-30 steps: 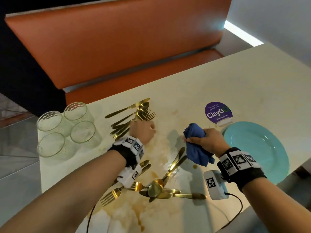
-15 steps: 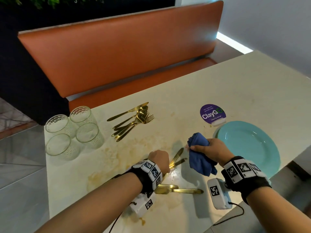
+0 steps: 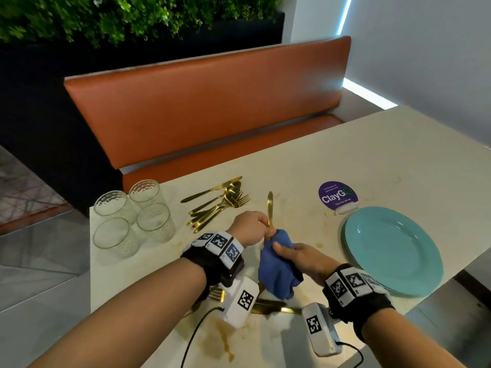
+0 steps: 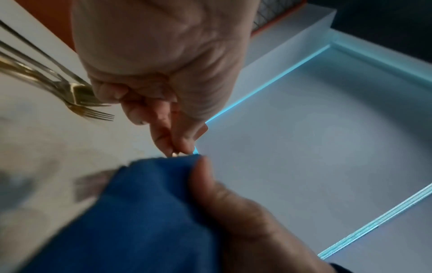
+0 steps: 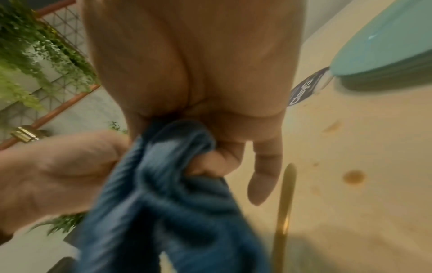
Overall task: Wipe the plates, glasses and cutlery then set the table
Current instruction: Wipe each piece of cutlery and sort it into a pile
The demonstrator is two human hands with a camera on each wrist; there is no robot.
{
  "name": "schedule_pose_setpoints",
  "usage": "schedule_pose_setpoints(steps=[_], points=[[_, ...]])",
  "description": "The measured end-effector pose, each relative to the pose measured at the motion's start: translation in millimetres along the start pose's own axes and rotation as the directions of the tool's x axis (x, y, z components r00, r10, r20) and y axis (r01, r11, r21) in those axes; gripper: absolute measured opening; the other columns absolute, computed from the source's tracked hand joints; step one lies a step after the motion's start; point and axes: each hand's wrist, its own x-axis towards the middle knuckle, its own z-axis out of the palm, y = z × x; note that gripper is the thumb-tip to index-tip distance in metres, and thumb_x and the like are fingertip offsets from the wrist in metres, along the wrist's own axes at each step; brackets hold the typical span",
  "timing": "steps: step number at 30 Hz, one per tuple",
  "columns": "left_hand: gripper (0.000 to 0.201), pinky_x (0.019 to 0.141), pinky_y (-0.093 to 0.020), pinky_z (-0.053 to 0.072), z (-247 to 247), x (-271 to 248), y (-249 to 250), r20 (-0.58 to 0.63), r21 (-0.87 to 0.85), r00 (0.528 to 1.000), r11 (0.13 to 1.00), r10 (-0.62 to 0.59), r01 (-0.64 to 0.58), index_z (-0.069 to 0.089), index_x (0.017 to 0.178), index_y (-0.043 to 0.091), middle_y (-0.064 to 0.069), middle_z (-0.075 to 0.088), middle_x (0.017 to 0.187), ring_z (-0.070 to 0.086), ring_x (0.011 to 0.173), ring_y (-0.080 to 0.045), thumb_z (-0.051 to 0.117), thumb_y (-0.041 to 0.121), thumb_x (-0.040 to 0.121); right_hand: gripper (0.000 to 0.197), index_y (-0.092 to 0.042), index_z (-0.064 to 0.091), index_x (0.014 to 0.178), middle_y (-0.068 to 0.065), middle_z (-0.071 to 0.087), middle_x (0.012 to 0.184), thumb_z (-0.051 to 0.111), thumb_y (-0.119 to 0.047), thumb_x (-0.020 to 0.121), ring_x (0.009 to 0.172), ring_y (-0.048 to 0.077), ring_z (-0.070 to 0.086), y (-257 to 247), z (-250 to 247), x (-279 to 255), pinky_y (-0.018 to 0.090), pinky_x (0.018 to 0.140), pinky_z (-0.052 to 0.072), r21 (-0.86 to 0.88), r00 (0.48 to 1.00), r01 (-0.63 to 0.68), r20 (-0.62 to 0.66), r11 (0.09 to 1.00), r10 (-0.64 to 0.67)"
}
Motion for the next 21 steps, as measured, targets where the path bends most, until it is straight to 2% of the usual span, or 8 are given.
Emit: schedule_pose_setpoints(steps=[2, 5, 8, 11, 14, 17, 20, 21], points=[[0.009, 0.080, -0.029, 0.046, 0, -3, 1, -0.041, -0.034, 0.999, 0.999, 0.013, -0.014, 0.060, 0.081, 0.018, -0.004, 0.066, 0.096, 0.058, 0.088, -0.019, 0.068, 0.022, 0.083, 0.033, -0.011, 0.063, 0.101, 0.008, 0.064, 0.098, 0.065, -0.038, 0.083, 0.087, 0.022, 0.061, -6, 12, 4, 0.030, 0.082, 0.050, -0.138, 0.999, 0.019, -0.037, 0.990, -0.025], [0.013, 0.084, -0.032, 0.048, -5, -6, -2, -0.083, -0.118, 0.997, 0.993, -0.010, 0.000, 0.059, 0.073, 0.020, -0.004, 0.068, 0.096, 0.061, 0.092, -0.020, 0.069, 0.019, 0.083, 0.048, -0.006, 0.066, 0.096, 0.012, 0.067, 0.095, 0.065, -0.050, 0.078, 0.077, 0.021, 0.060, -10, 21, 9, 0.028, 0.073, 0.048, -0.212, 0.985, -0.039, -0.170, 0.977, 0.002], [0.017, 0.087, -0.035, 0.048, -10, -9, -8, -0.089, -0.185, 0.995, 0.982, -0.048, 0.031, 0.059, 0.070, 0.022, -0.002, 0.068, 0.091, 0.062, 0.094, -0.021, 0.069, 0.018, 0.083, 0.055, -0.005, 0.066, 0.091, 0.013, 0.068, 0.093, 0.062, -0.058, 0.077, 0.077, 0.022, 0.062, -12, 28, 12, 0.031, 0.077, 0.051, -0.228, 0.982, -0.070, -0.189, 0.971, 0.027], [0.013, 0.085, -0.034, 0.048, -15, -12, -11, -0.136, -0.212, 0.989, 0.977, -0.058, 0.028, 0.059, 0.074, 0.021, -0.004, 0.069, 0.096, 0.062, 0.097, -0.021, 0.068, 0.020, 0.083, 0.047, -0.006, 0.066, 0.100, 0.014, 0.070, 0.102, 0.073, -0.043, 0.072, 0.091, 0.028, 0.066, -12, 32, 14, 0.040, 0.089, 0.054, -0.172, 0.990, -0.046, -0.143, 0.984, 0.022], [0.017, 0.075, -0.028, 0.045, -16, -14, -13, -0.205, -0.224, 0.978, 0.975, -0.046, -0.001, 0.056, 0.072, 0.020, -0.004, 0.067, 0.094, 0.060, 0.091, -0.020, 0.067, 0.022, 0.084, 0.029, -0.009, 0.063, 0.098, 0.016, 0.068, 0.104, 0.075, -0.018, 0.074, 0.091, 0.031, 0.064, -14, 30, 11, 0.047, 0.091, 0.052, -0.076, 0.995, -0.011, -0.097, 0.997, 0.004], [0.017, 0.077, -0.028, 0.044, -14, -17, -13, -0.244, -0.316, 0.966, 0.949, -0.086, 0.005, 0.056, 0.072, 0.020, -0.001, 0.066, 0.088, 0.060, 0.090, -0.019, 0.064, 0.023, 0.087, 0.030, -0.004, 0.063, 0.096, 0.015, 0.067, 0.100, 0.072, -0.024, 0.076, 0.083, 0.027, 0.063, -20, 26, 9, 0.035, 0.079, 0.054, -0.065, 0.988, -0.021, -0.156, 0.998, 0.010], [0.013, 0.084, -0.028, 0.044, -17, -14, -12, -0.272, -0.426, 0.954, 0.905, -0.127, -0.001, 0.059, 0.075, 0.021, -0.001, 0.069, 0.091, 0.062, 0.098, -0.020, 0.063, 0.023, 0.087, 0.033, -0.009, 0.059, 0.074, 0.010, 0.064, 0.086, 0.068, -0.040, 0.078, 0.074, 0.022, 0.060, -23, 24, 5, 0.028, 0.069, 0.048, -0.119, 0.971, -0.052, -0.237, 0.992, 0.023], [0.013, 0.084, -0.028, 0.043, -18, -14, -11, -0.281, -0.442, 0.951, 0.897, -0.128, -0.010, 0.059, 0.075, 0.021, -0.001, 0.069, 0.090, 0.062, 0.098, -0.020, 0.063, 0.022, 0.087, 0.032, -0.009, 0.058, 0.073, 0.009, 0.062, 0.082, 0.069, -0.039, 0.079, 0.070, 0.020, 0.058, -22, 24, 4, 0.027, 0.066, 0.048, -0.111, 0.973, -0.047, -0.232, 0.993, 0.020]])
